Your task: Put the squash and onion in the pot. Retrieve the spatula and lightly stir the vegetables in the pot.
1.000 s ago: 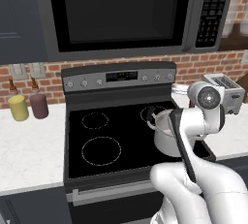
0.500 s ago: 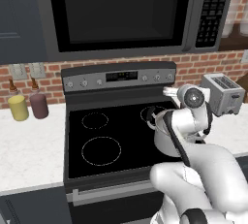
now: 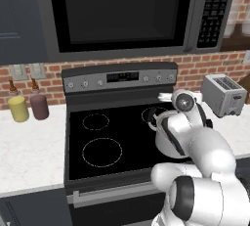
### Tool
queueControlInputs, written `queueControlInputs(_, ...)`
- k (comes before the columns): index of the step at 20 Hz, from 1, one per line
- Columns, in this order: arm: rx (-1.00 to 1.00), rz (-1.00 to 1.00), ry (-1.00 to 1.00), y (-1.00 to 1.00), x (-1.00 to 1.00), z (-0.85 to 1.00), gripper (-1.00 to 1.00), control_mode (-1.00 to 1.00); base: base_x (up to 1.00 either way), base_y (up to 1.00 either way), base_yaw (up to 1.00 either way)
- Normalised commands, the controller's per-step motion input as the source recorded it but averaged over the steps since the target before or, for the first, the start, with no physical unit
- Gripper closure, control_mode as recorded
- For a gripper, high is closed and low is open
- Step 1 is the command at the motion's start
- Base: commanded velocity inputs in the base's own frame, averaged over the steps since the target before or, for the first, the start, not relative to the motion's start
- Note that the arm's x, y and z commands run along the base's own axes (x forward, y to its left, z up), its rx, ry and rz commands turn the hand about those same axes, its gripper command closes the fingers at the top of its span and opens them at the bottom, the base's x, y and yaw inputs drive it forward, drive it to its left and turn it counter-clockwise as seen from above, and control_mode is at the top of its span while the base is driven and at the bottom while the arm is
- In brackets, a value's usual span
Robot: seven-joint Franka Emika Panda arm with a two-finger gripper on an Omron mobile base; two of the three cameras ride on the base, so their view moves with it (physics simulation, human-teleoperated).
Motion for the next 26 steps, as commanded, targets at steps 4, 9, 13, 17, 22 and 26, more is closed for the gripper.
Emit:
queueControlInputs(4,-0.05,0.00,0.00,0.00,0.25,-0.40,1.00,-1.00,0.00,0.00,0.00)
queueControlInputs(9,-0.01,0.00,0.00,0.01,0.04,-0.32,1.00,-1.00,0.00,0.00,0.00)
queueControlInputs(13,0.00,0.01,-0.04,0.09,0.00,-0.02,1.00,-1.00,0.00,0.00,0.00)
queueControlInputs(17,0.00,0.01,0.00,0.00,-0.01,-0.38,1.00,-1.00,0.00,0.00,0.00)
queueControlInputs(22,0.00,0.00,0.00,0.00,-0.73,-0.38,1.00,-1.00,0.00,0.00,0.00)
queueControlInputs(26,0.00,0.00,0.00,0.00,-0.82,-0.10,1.00,-1.00,0.00,0.00,0.00)
